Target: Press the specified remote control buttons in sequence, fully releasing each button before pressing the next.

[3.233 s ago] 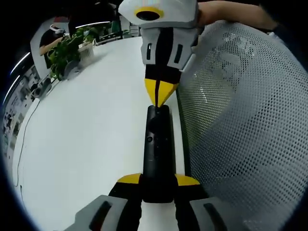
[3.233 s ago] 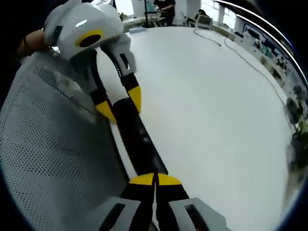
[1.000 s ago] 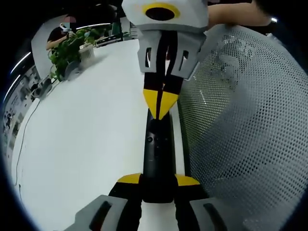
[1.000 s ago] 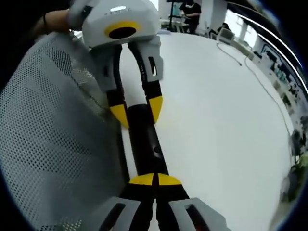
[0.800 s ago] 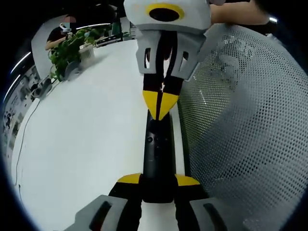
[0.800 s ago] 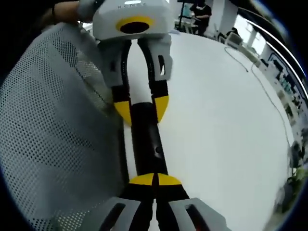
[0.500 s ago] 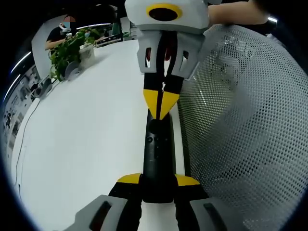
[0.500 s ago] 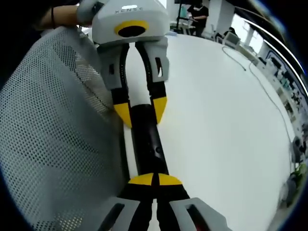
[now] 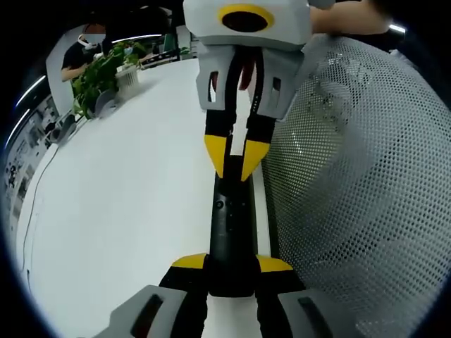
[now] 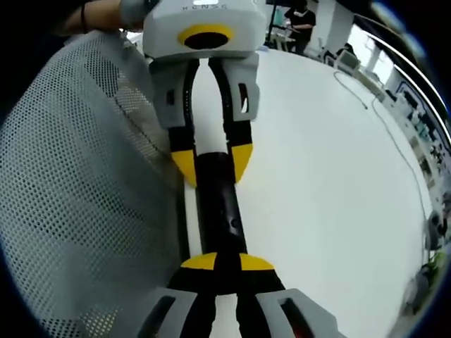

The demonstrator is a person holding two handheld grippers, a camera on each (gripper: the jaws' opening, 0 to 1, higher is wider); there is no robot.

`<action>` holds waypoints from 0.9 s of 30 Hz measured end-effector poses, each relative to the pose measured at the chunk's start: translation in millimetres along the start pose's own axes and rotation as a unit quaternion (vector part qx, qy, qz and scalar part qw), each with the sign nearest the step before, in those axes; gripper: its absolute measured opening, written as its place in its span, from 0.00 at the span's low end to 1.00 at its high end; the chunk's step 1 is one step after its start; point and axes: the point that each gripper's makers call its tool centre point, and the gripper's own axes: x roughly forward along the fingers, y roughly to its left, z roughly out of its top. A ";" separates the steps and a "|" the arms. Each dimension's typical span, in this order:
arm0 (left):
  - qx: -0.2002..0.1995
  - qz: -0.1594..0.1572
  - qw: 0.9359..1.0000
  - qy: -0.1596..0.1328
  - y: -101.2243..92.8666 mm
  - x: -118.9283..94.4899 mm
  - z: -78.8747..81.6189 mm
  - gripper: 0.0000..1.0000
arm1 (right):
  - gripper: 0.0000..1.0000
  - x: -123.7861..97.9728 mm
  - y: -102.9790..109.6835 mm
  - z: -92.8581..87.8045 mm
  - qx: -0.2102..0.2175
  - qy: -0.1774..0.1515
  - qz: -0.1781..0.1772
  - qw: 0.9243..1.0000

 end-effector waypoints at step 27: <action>0.002 -0.001 1.000 -0.003 0.2 0.1 -0.1 0.25 | 0.04 3.6 -1.1 7.9 -0.027 -0.010 -0.006 1.000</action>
